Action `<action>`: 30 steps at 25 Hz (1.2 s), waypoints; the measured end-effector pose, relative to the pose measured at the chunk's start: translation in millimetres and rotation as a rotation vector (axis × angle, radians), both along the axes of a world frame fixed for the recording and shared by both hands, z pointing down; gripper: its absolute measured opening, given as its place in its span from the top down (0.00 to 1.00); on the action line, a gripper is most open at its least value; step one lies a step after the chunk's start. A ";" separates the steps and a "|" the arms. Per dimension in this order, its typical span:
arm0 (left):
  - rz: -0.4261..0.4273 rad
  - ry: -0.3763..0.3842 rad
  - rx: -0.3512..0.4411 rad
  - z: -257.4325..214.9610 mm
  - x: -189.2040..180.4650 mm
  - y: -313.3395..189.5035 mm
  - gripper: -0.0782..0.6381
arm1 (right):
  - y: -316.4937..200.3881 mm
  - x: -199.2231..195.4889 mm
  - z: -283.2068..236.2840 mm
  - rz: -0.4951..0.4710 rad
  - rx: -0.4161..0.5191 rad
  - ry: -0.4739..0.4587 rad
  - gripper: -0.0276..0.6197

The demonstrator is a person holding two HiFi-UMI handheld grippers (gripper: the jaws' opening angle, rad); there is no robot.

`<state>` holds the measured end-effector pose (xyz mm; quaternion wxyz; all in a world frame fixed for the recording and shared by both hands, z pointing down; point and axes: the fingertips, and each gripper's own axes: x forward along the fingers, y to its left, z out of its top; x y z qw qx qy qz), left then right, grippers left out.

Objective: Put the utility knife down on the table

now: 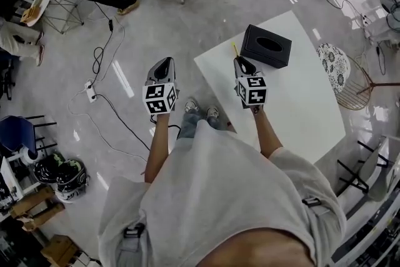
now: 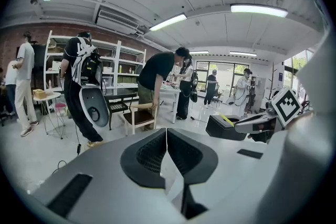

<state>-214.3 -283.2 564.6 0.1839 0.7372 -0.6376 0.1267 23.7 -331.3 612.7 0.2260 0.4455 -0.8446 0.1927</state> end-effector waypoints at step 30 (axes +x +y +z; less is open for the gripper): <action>0.049 0.069 -0.165 67.8 0.7 18.6 0.86 | 18.2 1.3 68.6 0.004 -0.172 0.135 0.83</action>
